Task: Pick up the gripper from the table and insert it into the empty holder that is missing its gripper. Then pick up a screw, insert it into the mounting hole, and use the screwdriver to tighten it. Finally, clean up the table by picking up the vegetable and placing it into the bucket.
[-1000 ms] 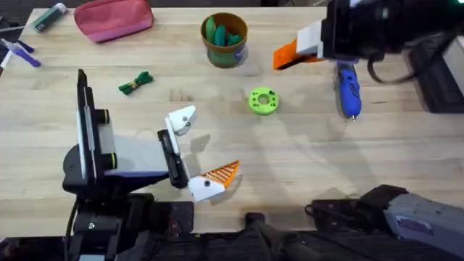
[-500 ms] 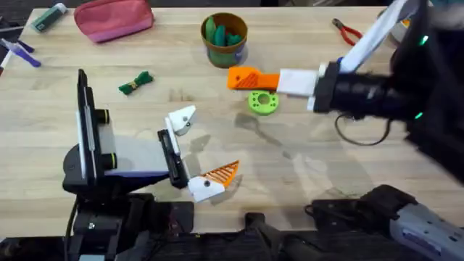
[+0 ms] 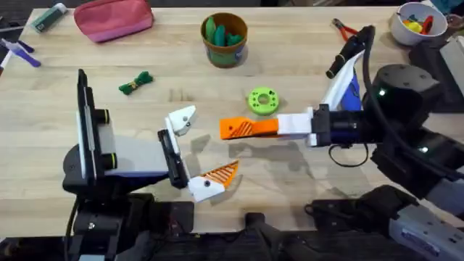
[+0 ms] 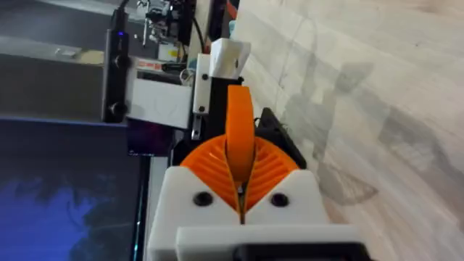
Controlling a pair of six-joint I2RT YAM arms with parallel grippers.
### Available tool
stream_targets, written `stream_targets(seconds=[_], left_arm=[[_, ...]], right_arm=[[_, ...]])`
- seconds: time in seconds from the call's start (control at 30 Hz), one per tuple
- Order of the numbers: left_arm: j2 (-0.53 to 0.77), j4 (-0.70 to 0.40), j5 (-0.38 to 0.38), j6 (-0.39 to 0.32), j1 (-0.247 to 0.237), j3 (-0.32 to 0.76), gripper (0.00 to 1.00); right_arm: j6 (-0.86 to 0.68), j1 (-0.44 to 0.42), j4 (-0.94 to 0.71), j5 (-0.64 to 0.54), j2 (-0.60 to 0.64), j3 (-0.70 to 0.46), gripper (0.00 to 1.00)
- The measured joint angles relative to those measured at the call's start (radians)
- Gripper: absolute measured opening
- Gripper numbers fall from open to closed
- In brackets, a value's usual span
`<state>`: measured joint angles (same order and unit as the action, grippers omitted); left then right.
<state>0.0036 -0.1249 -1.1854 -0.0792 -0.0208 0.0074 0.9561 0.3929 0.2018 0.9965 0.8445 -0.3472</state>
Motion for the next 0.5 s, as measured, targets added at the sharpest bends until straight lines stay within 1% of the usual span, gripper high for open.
stream_targets(seconds=[0.13, 0.2, 0.37, 0.5], left_arm=[[0.000, 0.000, 0.000, 0.000, 0.000, 0.000, 0.988], [0.000, 0.000, 0.000, 0.000, 0.000, 0.000, 0.988], [0.000, 0.000, 0.000, 0.000, 0.000, 0.000, 0.988], [0.000, 0.000, 0.000, 0.000, 0.000, 0.000, 0.988]], right_arm=[[0.001, -0.049, 0.013, 0.074, 0.004, 0.004, 0.012], [0.001, -0.068, 0.050, 0.113, 0.024, 0.004, 0.012], [0.002, -0.083, 0.210, 0.204, 0.138, 0.005, 0.012], [0.006, -0.083, 0.257, 0.248, 0.234, 0.006, 0.012]])
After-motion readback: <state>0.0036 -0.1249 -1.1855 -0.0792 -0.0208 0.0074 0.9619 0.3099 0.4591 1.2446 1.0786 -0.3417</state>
